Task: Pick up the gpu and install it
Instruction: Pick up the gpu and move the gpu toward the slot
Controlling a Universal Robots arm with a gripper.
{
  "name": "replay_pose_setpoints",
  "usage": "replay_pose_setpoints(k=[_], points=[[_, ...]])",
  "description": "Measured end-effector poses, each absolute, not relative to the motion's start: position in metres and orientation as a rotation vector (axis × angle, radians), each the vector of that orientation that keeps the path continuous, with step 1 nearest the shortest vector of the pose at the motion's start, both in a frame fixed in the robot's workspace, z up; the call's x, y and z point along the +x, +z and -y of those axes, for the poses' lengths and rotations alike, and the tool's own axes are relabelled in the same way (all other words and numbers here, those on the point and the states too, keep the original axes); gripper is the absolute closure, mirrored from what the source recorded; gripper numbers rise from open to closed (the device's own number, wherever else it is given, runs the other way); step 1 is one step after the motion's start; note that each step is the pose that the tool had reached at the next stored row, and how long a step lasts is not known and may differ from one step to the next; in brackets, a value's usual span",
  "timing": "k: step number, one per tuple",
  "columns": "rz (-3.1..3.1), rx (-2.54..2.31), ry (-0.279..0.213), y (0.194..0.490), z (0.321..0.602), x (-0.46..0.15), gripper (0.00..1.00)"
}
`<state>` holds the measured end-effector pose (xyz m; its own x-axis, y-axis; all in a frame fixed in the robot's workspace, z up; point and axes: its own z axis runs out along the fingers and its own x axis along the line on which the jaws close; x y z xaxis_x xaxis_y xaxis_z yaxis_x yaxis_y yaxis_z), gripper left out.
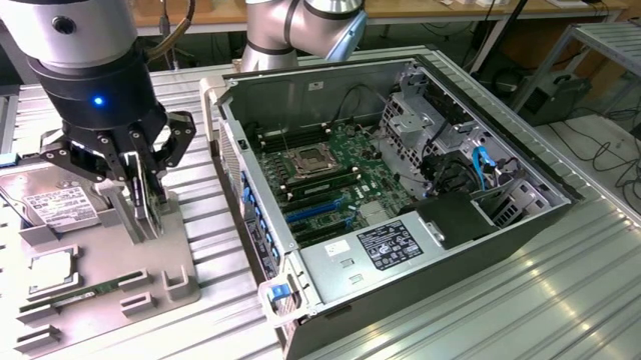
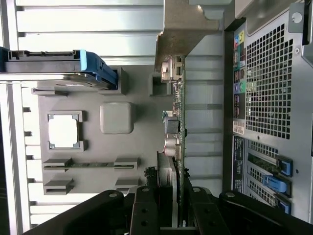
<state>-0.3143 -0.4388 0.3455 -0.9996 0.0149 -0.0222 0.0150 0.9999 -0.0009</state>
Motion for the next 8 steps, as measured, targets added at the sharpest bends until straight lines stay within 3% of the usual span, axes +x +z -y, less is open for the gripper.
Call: replay_pose_setpoints(k=[8], points=[[-3.119,0.023,-0.002,0.363,0.439,-0.314,0.72]])
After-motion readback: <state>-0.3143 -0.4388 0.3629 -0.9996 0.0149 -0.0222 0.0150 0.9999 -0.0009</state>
